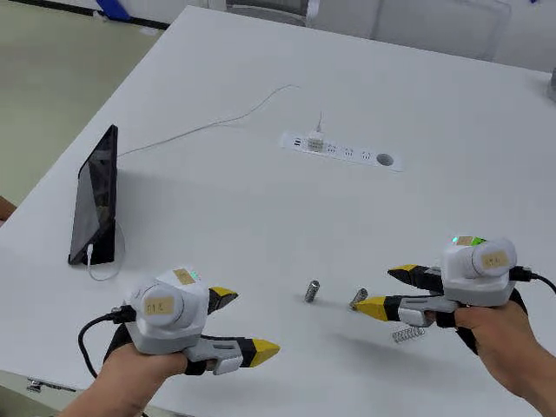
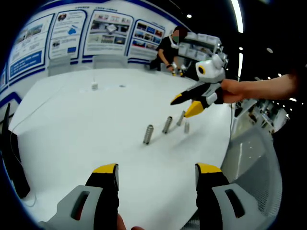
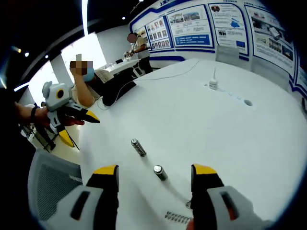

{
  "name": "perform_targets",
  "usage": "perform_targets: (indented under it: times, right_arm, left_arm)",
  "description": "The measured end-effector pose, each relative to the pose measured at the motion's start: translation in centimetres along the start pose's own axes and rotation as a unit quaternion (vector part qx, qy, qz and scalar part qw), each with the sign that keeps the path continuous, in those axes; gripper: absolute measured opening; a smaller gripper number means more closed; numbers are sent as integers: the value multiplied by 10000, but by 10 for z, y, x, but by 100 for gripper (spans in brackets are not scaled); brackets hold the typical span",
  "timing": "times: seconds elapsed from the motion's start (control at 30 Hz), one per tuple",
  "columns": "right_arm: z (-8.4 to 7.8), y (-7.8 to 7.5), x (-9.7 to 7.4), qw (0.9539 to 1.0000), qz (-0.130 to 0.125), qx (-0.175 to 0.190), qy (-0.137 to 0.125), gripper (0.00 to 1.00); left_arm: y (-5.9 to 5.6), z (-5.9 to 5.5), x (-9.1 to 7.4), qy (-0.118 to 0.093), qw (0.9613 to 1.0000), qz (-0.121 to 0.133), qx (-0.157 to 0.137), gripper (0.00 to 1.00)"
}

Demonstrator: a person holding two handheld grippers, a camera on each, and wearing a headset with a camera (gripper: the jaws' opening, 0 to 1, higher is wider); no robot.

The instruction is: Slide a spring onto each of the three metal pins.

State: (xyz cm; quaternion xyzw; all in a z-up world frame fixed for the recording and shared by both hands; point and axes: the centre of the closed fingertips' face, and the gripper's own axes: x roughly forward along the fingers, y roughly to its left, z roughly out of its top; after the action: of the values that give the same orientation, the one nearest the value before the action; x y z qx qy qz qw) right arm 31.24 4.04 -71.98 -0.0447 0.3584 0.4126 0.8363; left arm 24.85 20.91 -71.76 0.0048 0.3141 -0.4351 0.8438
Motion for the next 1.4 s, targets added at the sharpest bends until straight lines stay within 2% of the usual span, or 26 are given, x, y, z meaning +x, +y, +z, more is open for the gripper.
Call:
perform_targets:
  times: [0.23, 0.5, 0.63, 0.77, 1.07, 1.4]
  right_arm:
    - [-9, 2, -11, 9998, -83, 141, -107, 66]
    - [-21, -4, -31, 9984, -338, 334, -290, 69]
    - [-30, -5, -42, 9970, -477, 488, -375, 70]
    - [-44, -4, -51, 9960, -604, 583, -321, 72]
    - [-69, 0, -66, 9933, -712, 842, -347, 75]
    - [-81, 3, -77, 9909, -741, 1031, -441, 78]
  left_arm:
    - [0, 2, 3, 11, 10000, 3, -4, 67]
    - [-1, 7, 7, 9, 10000, -9, 9, 68]
    - [-2, 8, 9, 14, 10000, -23, 24, 68]
    - [-3, 9, 10, 28, 10000, -32, 41, 68]
    - [-4, 9, 12, 64, 10000, -43, 62, 69]
    - [-13, 14, 21, 116, 9997, -133, 141, 71]
